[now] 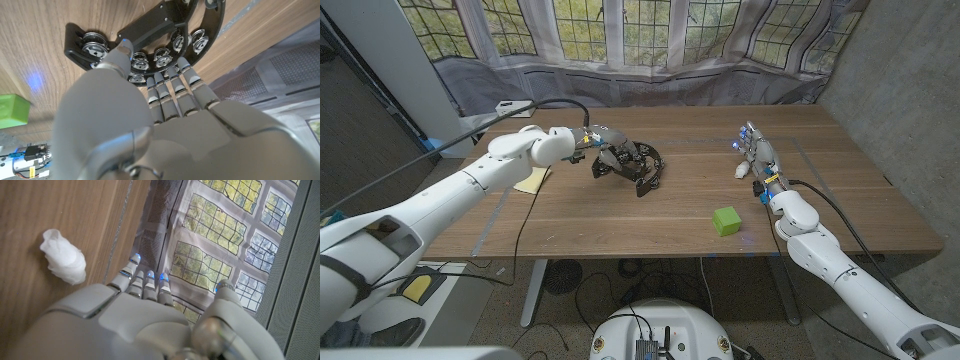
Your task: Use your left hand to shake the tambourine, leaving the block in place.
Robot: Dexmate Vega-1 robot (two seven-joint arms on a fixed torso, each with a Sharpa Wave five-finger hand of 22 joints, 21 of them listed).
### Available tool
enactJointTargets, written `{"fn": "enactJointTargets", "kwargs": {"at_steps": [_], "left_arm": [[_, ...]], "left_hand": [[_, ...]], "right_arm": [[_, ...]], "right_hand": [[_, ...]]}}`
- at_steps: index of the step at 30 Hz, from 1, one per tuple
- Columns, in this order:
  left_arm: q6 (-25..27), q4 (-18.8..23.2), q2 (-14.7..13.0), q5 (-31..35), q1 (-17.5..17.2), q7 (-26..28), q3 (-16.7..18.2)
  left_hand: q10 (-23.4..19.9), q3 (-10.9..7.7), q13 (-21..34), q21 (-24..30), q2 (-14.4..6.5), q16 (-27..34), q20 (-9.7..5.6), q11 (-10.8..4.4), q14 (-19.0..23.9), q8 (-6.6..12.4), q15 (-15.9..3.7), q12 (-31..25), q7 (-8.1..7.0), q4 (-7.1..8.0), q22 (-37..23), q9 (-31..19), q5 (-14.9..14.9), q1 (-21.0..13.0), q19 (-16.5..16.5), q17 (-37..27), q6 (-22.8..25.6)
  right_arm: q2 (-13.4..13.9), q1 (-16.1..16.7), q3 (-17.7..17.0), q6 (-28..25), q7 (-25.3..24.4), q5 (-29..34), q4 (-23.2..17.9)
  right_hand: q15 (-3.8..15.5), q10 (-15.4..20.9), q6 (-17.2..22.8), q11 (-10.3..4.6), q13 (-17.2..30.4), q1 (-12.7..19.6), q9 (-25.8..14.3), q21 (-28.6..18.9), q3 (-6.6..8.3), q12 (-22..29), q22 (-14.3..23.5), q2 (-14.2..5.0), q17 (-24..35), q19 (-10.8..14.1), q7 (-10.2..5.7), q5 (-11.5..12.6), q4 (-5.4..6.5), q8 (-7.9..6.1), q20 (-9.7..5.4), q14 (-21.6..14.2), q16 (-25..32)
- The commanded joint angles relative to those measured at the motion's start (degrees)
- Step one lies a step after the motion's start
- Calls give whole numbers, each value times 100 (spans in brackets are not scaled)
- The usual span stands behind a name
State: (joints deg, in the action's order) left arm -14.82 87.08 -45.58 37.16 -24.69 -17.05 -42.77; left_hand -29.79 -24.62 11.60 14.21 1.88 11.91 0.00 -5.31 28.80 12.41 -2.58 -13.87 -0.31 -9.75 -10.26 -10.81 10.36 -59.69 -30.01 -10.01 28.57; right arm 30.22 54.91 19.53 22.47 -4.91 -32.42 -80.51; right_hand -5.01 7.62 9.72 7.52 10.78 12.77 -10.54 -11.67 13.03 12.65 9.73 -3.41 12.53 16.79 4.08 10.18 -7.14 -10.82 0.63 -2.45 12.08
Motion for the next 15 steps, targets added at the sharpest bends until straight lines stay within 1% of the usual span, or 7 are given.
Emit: {"fn": "enactJointTargets", "kwargs": {"at_steps": [1, 4, 6, 7, 9, 12, 15], "left_arm": [[-42, -331, 137, 67, 146, 85, -241], [28, -269, 114, 230, 128, 191, -277], [13, -307, 128, 228, 139, 203, -298], [0, -353, 147, 241, 140, 259, -312], [-6, -374, 153, 247, 139, 303, -322], [-18, -439, 182, 237, 135, 353, -351], [33, -399, 177, 357, 104, 441, -394]], "left_hand": [[-4, 7, 28, 32, -14, -5, 15, 27, 45, -32, -219, 23, 51, 3, -26, -18, -10, -111, -69, -16, 27], [-7, 15, 29, 33, -18, -5, 13, 22, 52, -30, -233, 24, 41, 5, -26, -18, -13, -126, -76, -16, 38], [-3, 25, 31, 29, -19, -7, 22, 35, 53, -34, -226, 28, 44, 10, -27, -19, -16, -134, -74, -16, 36], [-9, 37, 32, 25, -21, -10, 25, -1, 54, -34, -226, 28, 39, 15, -27, -19, -19, -143, -69, -16, 42], [-18, 50, 33, 23, -22, -11, 28, -3, 57, -28, -225, 27, 22, 22, -28, -19, -22, -146, -70, -16, 66], [-33, 67, 35, 20, -23, -9, 32, 29, 72, -25, -232, 24, 27, 29, -28, -20, -26, -152, -72, -16, 85], [-53, 90, 37, 16, -24, -10, 32, 69, 82, -21, -225, 20, 29, 40, -29, -20, -30, -155, -74, -16, 109]], "right_arm": [[-30, -35, 5, 20, 29, -32, 107], [-47, -47, 1, 23, 46, -62, 130], [-50, -57, 5, 23, 43, -55, 141], [-48, -69, 13, 42, 61, -41, 162], [-53, -67, 9, 29, 47, -51, 152], [-53, -71, 11, 24, 43, -49, 154], [-48, -80, 20, 28, 54, -35, 169]], "right_hand": [[-38, 29, 27, 13, 19, 64, -7, 21, 16, -7, 22, -12, 8, 27, -22, 13, -26, -10, -5, -32, 5], [-38, 27, 30, 13, 19, 65, -7, 21, 16, -9, 22, -12, 8, 29, -26, 13, -26, -11, -3, -31, 5], [-39, 29, 27, 10, 19, 65, -7, 21, 15, -9, 22, -12, 8, 30, -27, 13, -27, -9, -3, -34, 6], [-41, 29, 27, 14, 19, 64, -7, 22, 14, -10, 22, -12, 9, 30, -26, 12, -27, -9, -3, -32, 5], [-39, 29, 26, 20, 19, 63, -7, 22, 14, -11, 22, -13, 9, 31, -29, 12, -26, -9, -2, -36, 6], [-41, 30, 27, 15, 19, 65, -7, 23, 13, -12, 22, -13, 9, 32, -24, 12, -27, -9, -2, -34, 5], [-38, 35, 24, 19, 20, 65, -7, 23, 12, -12, 22, -14, 10, 32, -26, 12, -27, -8, -2, -35, 4]]}}
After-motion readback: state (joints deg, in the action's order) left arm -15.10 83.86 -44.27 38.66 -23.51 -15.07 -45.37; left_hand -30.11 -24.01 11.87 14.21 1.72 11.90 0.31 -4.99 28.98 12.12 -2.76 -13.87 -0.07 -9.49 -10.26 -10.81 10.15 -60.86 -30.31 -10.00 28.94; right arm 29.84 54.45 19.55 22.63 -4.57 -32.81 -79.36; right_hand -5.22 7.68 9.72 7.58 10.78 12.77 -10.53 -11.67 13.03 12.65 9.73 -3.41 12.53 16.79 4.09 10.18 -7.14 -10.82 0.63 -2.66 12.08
